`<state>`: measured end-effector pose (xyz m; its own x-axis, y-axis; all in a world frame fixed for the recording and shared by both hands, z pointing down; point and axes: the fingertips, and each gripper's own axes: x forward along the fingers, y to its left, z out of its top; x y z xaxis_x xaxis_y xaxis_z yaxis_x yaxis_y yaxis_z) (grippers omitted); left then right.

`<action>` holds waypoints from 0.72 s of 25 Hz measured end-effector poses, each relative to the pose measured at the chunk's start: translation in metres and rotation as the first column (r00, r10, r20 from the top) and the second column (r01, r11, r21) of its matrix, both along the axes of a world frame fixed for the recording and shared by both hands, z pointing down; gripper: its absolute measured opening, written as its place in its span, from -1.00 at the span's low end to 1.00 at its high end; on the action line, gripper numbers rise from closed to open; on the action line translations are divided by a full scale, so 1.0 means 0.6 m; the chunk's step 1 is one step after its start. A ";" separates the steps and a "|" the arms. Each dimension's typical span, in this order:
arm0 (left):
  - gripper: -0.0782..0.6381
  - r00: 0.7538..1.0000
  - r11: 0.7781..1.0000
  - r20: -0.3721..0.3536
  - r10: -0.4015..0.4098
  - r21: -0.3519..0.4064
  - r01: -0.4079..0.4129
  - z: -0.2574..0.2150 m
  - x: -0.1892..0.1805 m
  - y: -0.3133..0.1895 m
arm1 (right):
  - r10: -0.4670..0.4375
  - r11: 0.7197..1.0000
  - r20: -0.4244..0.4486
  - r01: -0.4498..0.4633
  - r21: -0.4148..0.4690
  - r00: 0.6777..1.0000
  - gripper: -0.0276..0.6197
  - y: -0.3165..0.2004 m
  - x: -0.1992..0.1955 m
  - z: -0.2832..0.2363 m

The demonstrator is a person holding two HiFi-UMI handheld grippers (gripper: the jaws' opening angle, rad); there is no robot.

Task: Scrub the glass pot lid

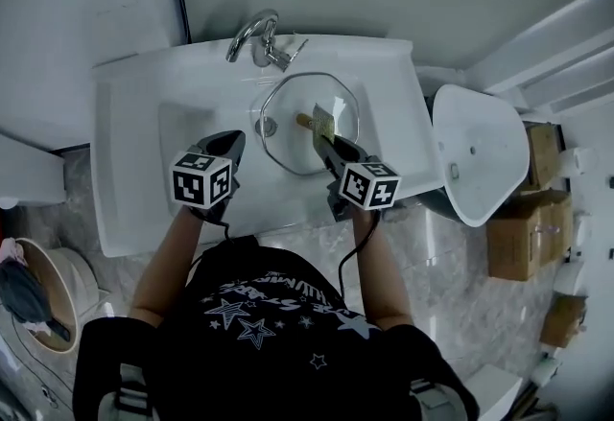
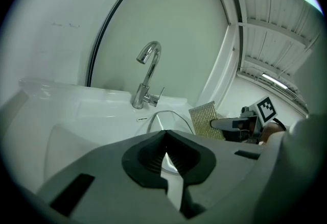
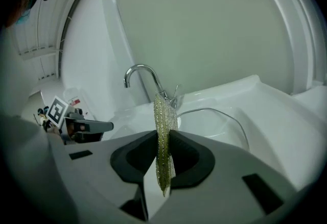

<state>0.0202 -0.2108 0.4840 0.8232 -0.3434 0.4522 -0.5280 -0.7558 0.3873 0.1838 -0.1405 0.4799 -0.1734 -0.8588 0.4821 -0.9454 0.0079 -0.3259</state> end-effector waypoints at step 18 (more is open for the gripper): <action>-0.76 1.000 0.997 0.004 -0.011 -0.079 0.012 0.051 -0.014 -0.047 | -0.178 0.961 -0.401 0.071 -0.267 0.899 -0.70 -0.148 0.031 0.136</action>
